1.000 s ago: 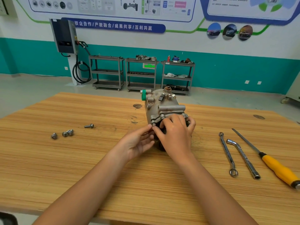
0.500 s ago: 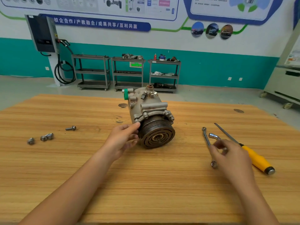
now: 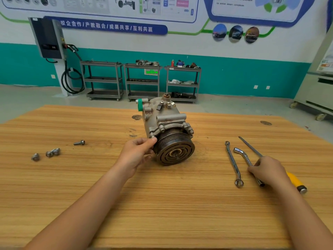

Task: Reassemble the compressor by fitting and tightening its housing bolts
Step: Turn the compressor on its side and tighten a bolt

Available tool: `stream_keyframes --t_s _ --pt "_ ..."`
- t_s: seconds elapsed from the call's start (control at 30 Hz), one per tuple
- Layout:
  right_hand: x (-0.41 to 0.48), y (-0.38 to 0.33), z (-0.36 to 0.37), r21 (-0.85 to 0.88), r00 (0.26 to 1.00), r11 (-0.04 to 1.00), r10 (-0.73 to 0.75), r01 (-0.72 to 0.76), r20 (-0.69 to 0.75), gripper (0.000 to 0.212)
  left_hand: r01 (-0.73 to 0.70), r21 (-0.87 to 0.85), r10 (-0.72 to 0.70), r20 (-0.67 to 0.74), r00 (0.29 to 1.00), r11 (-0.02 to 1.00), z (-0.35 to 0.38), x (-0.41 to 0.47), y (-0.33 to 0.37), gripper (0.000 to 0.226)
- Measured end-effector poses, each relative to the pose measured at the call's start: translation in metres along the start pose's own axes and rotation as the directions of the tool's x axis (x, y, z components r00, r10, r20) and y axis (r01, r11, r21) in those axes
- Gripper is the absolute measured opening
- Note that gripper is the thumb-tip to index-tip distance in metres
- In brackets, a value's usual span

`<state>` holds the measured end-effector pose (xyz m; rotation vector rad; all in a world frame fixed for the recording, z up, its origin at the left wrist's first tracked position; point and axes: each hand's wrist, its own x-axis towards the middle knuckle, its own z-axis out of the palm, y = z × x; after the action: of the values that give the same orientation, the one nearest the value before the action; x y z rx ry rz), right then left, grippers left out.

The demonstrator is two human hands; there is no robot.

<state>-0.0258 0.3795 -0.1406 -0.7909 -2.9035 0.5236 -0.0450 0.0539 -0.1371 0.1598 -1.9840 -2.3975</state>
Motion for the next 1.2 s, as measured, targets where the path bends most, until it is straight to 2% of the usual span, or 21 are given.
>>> stream_keyframes --t_s 0.07,0.1,0.13,0.2,0.23,0.27,0.3,0.33,0.4,0.43,0.5,0.53,0.57,0.63,0.67,0.73,0.83,0.93,1.1,1.2 --pt "-0.005 0.003 -0.002 0.246 1.0 0.969 0.023 -0.027 0.015 0.022 -0.04 0.078 0.042 -0.018 0.999 0.996 -0.001 0.0 -0.001 0.011" --pt "-0.012 0.003 -0.003 0.422 0.999 0.905 0.037 -0.046 0.03 0.02 -0.05 0.094 0.052 -0.019 0.998 0.994 -0.001 0.001 -0.001 0.012" --pt "-0.019 0.003 -0.005 0.614 0.997 0.786 0.036 -0.068 0.064 0.019 -0.053 0.092 0.055 -0.015 0.998 0.994 -0.002 0.001 -0.001 0.011" --pt "-0.034 -0.004 -0.011 0.907 0.987 0.403 -0.046 -0.123 0.155 0.014 -0.045 0.062 0.045 0.002 0.999 0.997 -0.003 0.001 -0.001 0.009" --pt "-0.043 -0.011 -0.016 0.967 0.976 0.206 -0.129 -0.148 0.176 0.013 -0.039 0.045 0.038 0.011 0.999 0.998 -0.003 0.001 0.0 0.008" --pt "-0.053 -0.02 -0.021 0.985 0.962 0.062 -0.213 -0.161 0.171 0.012 -0.035 0.034 0.034 0.021 0.999 0.999 -0.004 0.0 0.0 0.008" --pt "-0.061 -0.03 -0.026 0.988 0.947 -0.023 -0.287 -0.154 0.141 0.008 -0.033 0.029 0.032 0.031 0.999 0.999 -0.004 0.0 0.001 0.009" --pt "-0.07 -0.041 -0.03 0.991 0.93 -0.058 -0.355 -0.124 0.096 0.008 -0.034 0.032 0.033 0.039 0.999 0.999 -0.005 0.0 0.001 0.009" --pt "-0.086 -0.064 -0.033 0.999 0.886 -0.019 -0.462 0.036 -0.041 0.031 -0.05 0.08 0.046 0.047 0.998 0.996 -0.008 0.0 0.002 0.01" --pt "-0.093 -0.075 -0.031 0.989 0.86 0.004 -0.493 0.149 -0.127 0.033 -0.062 0.119 0.057 0.045 0.997 0.991 -0.009 0.001 0.002 0.01" --pt "-0.108 -0.097 -0.026 0.934 0.775 0.015 -0.563 0.356 -0.286 0.018 -0.085 0.18 0.079 0.041 0.996 0.98 -0.013 0.002 0.004 0.009" --pt "-0.116 -0.107 -0.022 0.878 0.722 0.033 -0.583 0.478 -0.372 0.018 -0.092 0.198 0.085 0.045 0.995 0.976 -0.014 0.003 0.006 0.009" --pt "-0.12 -0.115 -0.016 0.779 0.643 0.063 -0.607 0.624 -0.467 0.022 -0.096 0.215 0.086 0.054 0.995 0.972 -0.014 0.004 0.008 0.008" --pt "-0.124 -0.13 -0.002 0.472 0.408 0.095 -0.668 0.876 -0.623 0.016 -0.096 0.252 0.079 0.077 0.994 0.963 -0.015 0.006 0.011 0.007" --pt "-0.125 -0.136 0.007 0.323 0.295 0.094 -0.691 0.942 -0.66 0.01 -0.094 0.263 0.072 0.089 0.993 0.96 -0.015 0.006 0.012 0.007" --pt "-0.125 -0.143 0.024 0.134 0.17 0.108 -0.724 0.985 -0.669 0.013 -0.075 0.252 0.047 0.117 0.992 0.965 -0.017 0.006 0.014 0.008" --pt "-0.126 -0.147 0.047 0.007 0.103 0.128 -0.76 0.992 -0.642 0.022 -0.017 0.19 -0.018 0.178 0.984 0.982 -0.02 0.006 0.016 0.011" --pt "-0.126 -0.147 0.058 -0.054 0.066 0.135 -0.747 0.989 -0.661 0.017 0.054 0.084 -0.072 0.235 0.969 0.995 -0.023 0.006 0.016 0.014" --pt "-0.123 -0.151 0.06 -0.026 0.115 0.177 -0.735 0.984 -0.668 0.019 0.112 -0.001 -0.108 0.255 0.961 0.994 -0.024 0.006 0.015 0.016" --pt "-0.119 -0.155 0.062 -0.053 0.097 0.173 -0.753 0.983 -0.651 0.021 0.125 -0.019 -0.116 0.261 0.958 0.992 -0.023 0.005 0.015 0.017"
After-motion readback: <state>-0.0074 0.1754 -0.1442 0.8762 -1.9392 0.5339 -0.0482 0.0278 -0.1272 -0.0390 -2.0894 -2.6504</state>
